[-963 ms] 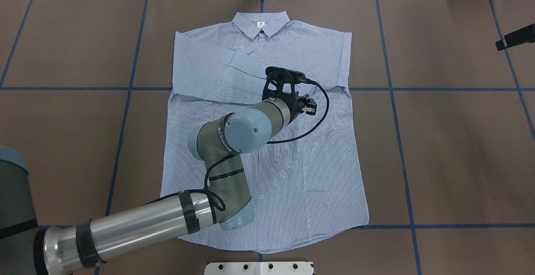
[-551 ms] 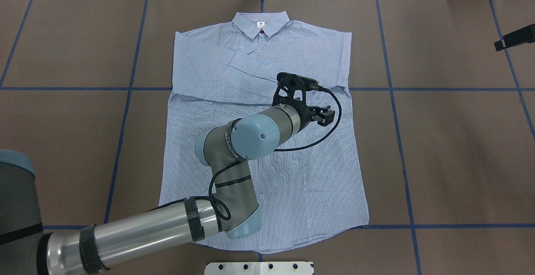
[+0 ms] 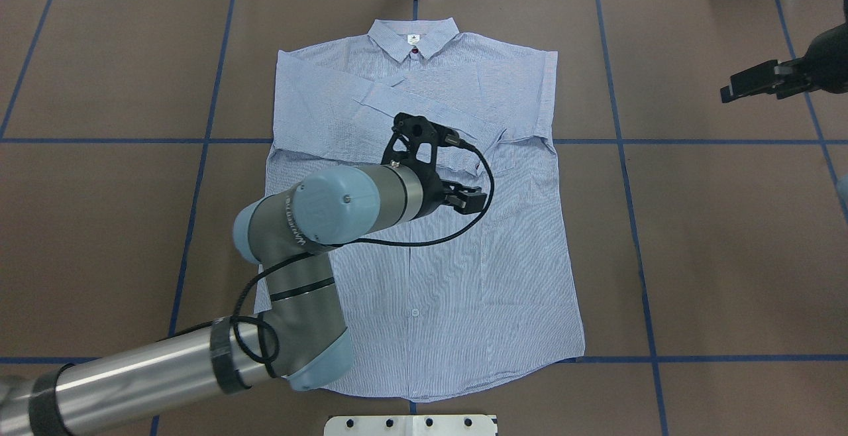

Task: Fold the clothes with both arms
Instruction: 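Lay the sleeve on the shirt and open the left gripper, then move both grippers down to the shirt's hem corners nearest the robot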

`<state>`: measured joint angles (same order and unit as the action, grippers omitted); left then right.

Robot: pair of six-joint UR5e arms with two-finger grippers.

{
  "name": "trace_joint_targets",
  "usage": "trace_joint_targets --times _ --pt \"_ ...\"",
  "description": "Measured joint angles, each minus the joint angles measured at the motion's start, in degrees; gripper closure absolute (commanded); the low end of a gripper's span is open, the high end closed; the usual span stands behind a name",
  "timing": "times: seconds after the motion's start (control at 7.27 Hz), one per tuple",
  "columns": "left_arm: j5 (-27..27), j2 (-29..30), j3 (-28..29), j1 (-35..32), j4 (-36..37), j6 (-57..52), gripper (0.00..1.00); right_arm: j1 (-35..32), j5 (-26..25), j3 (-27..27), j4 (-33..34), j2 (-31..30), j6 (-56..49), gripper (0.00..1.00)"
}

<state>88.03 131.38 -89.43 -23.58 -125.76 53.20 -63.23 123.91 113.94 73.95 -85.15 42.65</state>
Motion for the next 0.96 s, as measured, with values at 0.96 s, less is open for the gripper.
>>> trace_joint_targets --times 0.96 --pt "-2.18 -33.38 -28.95 6.22 8.10 19.74 0.00 44.44 -37.25 20.48 0.05 -12.53 41.44 0.00"
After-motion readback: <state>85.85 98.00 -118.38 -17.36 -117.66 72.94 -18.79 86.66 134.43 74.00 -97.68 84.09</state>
